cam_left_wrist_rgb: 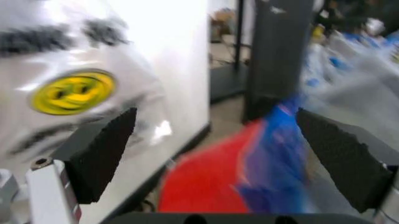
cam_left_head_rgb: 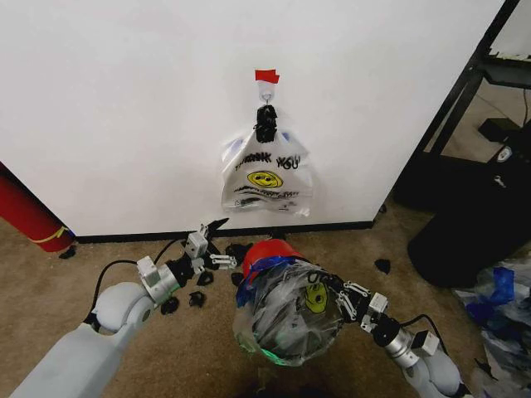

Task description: Pick up the garbage bag from the wall and place it over the trash bin.

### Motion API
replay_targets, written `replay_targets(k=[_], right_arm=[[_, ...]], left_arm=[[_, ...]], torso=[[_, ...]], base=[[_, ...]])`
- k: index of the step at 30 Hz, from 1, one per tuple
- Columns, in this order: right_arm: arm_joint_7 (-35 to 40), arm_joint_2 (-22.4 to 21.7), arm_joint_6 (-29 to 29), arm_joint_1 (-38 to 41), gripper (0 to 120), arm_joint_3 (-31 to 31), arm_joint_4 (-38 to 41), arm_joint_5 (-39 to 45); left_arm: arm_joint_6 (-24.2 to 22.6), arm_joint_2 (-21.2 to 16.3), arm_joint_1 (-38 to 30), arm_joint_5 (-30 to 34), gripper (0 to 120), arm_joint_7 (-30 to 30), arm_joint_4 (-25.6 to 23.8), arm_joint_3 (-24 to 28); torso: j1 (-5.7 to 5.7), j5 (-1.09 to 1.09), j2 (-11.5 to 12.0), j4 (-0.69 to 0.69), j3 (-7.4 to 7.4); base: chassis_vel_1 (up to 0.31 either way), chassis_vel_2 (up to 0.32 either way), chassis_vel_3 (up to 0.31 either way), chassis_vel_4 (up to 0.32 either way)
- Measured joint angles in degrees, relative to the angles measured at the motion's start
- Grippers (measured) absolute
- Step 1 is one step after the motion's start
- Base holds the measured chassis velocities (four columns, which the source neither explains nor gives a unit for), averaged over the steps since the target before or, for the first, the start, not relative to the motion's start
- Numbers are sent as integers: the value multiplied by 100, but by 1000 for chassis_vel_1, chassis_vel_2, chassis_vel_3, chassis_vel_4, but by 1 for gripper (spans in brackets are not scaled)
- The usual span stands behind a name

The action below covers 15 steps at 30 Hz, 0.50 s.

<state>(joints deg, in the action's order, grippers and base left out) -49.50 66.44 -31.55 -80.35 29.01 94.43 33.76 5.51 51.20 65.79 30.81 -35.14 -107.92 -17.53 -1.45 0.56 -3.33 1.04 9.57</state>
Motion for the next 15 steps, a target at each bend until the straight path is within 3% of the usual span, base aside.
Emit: replay_targets(k=[6, 12, 15], right_arm=[[62, 5, -5, 8, 0, 8, 94, -23], [68, -4, -3, -44, 0, 8, 191, -33], [63, -4, -3, -74, 0, 8, 235, -65]], left_arm=[[13, 102, 69, -310, 100, -305, 106, 42], [42, 133, 75, -406, 94, -189, 179, 84], [48, 118, 52, -407, 81, 2, 187, 114]], torso=[[0, 1, 0, -1, 0], [0, 0, 0, -1, 0], [0, 0, 0, 0, 0]], base=[[0, 0, 0, 0], [0, 0, 0, 0], [0, 0, 0, 0]])
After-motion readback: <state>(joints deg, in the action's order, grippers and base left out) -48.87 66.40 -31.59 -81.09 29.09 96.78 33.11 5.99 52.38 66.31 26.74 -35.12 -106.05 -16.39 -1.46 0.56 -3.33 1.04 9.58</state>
